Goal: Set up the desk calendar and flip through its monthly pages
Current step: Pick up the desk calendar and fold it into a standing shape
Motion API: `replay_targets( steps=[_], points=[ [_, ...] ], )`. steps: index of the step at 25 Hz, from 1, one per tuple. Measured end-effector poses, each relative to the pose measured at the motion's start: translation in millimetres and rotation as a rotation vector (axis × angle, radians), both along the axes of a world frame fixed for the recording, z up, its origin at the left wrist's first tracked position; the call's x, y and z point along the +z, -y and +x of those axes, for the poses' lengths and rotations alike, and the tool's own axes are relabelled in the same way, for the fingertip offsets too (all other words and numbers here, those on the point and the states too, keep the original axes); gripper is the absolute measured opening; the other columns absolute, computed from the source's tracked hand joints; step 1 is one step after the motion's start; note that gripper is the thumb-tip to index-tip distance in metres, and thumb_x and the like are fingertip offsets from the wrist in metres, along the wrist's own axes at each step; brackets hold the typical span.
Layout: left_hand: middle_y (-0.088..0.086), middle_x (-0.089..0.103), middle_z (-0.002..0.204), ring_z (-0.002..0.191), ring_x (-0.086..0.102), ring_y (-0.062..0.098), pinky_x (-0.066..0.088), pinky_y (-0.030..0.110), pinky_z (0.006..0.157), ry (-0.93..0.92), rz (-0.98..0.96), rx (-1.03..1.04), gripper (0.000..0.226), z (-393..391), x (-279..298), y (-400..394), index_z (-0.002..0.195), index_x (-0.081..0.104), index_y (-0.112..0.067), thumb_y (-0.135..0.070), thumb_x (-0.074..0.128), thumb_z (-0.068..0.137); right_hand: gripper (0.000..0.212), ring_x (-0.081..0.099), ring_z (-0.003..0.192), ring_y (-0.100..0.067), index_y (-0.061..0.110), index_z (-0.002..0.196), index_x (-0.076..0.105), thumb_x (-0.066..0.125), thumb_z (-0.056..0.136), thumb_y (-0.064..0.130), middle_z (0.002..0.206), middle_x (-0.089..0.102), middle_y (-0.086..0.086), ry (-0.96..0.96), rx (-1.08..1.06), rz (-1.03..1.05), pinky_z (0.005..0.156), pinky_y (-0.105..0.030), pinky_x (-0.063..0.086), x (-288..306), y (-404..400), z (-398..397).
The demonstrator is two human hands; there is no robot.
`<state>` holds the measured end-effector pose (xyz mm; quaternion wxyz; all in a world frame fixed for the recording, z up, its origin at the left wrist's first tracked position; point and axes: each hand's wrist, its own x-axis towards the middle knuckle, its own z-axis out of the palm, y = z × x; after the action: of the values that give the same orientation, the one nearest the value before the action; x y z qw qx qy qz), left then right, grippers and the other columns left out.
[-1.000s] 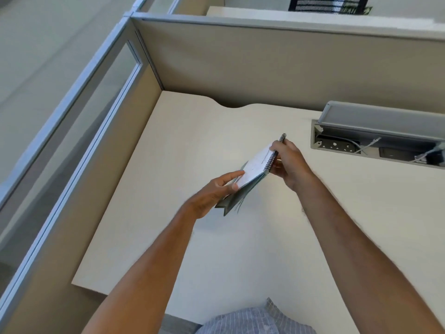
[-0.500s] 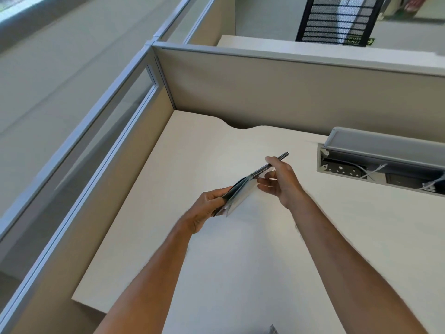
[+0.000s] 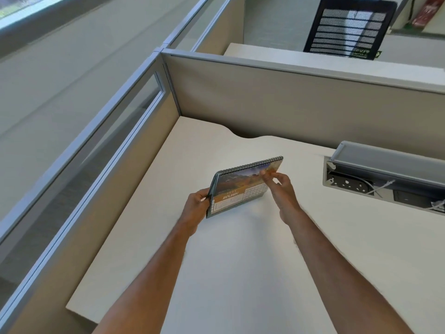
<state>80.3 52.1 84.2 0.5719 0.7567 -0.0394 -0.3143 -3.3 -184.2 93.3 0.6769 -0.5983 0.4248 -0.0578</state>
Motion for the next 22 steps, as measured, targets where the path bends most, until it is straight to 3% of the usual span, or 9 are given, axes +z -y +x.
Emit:
replay_targets(
  steps=[1, 4, 6, 8, 12, 14, 17, 19, 22],
  points=[
    [0.006, 0.078, 0.102, 0.077, 0.074, -0.004, 0.057, 0.013, 0.064, 0.011, 0.009, 0.015, 0.041, 2.3, -0.9, 0.1, 0.122, 0.075, -0.008, 0.01, 0.045, 0.1, 0.066, 0.054, 0.104, 0.002, 0.028, 0.123, 0.053, 0.078, 0.075, 0.066, 0.122, 0.06, 0.014, 0.012, -0.008, -0.011, 0.077, -0.022, 0.039, -4.4, 0.4, 2.2],
    [0.004, 0.08, 0.097, 0.075, 0.075, -0.002, 0.058, 0.014, 0.062, 0.03, 0.026, 0.069, 0.043, 8.7, -3.6, 1.1, 0.115, 0.077, -0.01, 0.013, 0.044, 0.098, 0.075, 0.048, 0.121, -0.012, 0.025, 0.143, 0.042, 0.081, 0.083, 0.048, 0.137, 0.045, 0.01, 0.011, -0.014, -0.05, 0.095, -0.031, 0.038, -17.7, 6.1, 3.7],
    [-0.01, 0.08, 0.083, 0.071, 0.074, -0.003, 0.056, 0.014, 0.057, 0.047, 0.01, 0.089, 0.045, 11.8, -4.9, 0.9, 0.103, 0.077, -0.015, 0.016, 0.045, 0.097, 0.061, 0.053, 0.123, -0.016, 0.022, 0.138, 0.049, 0.08, 0.088, 0.035, 0.138, 0.054, 0.007, 0.038, 0.012, -0.058, 0.095, -0.032, 0.042, -27.7, 7.7, 1.6],
    [-0.017, 0.079, 0.076, 0.07, 0.073, -0.002, 0.055, 0.014, 0.054, 0.086, -0.016, 0.091, 0.048, 13.3, -6.8, 0.4, 0.092, 0.077, -0.019, 0.018, 0.046, 0.096, 0.047, 0.064, 0.111, -0.008, 0.021, 0.129, 0.055, 0.079, 0.09, 0.027, 0.126, 0.067, 0.004, 0.067, 0.013, -0.045, 0.085, -0.026, 0.047, -32.4, 5.2, -0.9],
    [-0.003, 0.064, 0.112, 0.098, 0.061, 0.014, 0.054, 0.017, 0.062, 0.176, 0.06, 0.27, 0.028, 18.8, -12.4, 0.7, 0.106, 0.075, -0.018, 0.006, 0.062, 0.097, 0.026, 0.063, 0.1, -0.001, 0.021, 0.119, 0.059, 0.07, 0.096, 0.025, 0.112, 0.068, 0.009, 0.071, 0.007, -0.132, 0.075, -0.022, 0.047, -35.5, 2.1, 0.7],
    [-0.001, 0.051, 0.105, 0.09, 0.055, 0.013, 0.051, 0.016, 0.059, 0.183, 0.108, 0.411, 0.022, 22.6, -15.6, -1.9, 0.103, 0.065, -0.023, -0.003, 0.07, 0.095, 0.015, 0.062, 0.1, -0.005, 0.022, 0.113, 0.06, 0.066, 0.1, 0.024, 0.111, 0.069, 0.007, 0.069, 0.026, -0.175, 0.075, -0.023, 0.046, -36.7, 2.5, 3.7],
    [0.006, 0.055, 0.084, 0.075, 0.056, 0.022, 0.051, 0.032, 0.058, 0.142, 0.052, 0.561, 0.022, 27.2, -21.3, -3.9, 0.086, 0.057, -0.021, -0.004, 0.07, 0.093, 0.007, 0.063, 0.102, -0.011, 0.021, 0.107, 0.062, 0.063, 0.101, 0.018, 0.112, 0.071, 0.001, 0.075, 0.092, -0.194, 0.079, -0.027, 0.047, -38.5, 2.2, 9.0],
    [0.011, 0.066, 0.084, 0.075, 0.063, 0.026, 0.052, 0.033, 0.057, 0.123, 0.028, 0.584, 0.022, 29.7, -26.1, -5.5, 0.083, 0.058, -0.019, -0.004, 0.063, 0.097, 0.009, 0.063, 0.102, -0.013, 0.022, 0.105, 0.062, 0.061, 0.101, 0.014, 0.113, 0.072, 0.0, 0.08, 0.123, -0.19, 0.082, -0.027, 0.047, -38.8, 0.3, 14.0],
    [0.014, 0.072, 0.099, 0.084, 0.073, 0.028, 0.06, 0.033, 0.061, 0.132, -0.009, 0.57, 0.025, 32.3, -27.1, -7.5, 0.093, 0.059, -0.025, -0.008, 0.048, 0.106, 0.016, 0.064, 0.098, -0.007, 0.027, 0.104, 0.06, 0.057, 0.103, 0.012, 0.109, 0.072, 0.004, 0.081, 0.147, -0.2, 0.069, -0.012, 0.047, -35.6, -4.1, 25.0]
  ],
)
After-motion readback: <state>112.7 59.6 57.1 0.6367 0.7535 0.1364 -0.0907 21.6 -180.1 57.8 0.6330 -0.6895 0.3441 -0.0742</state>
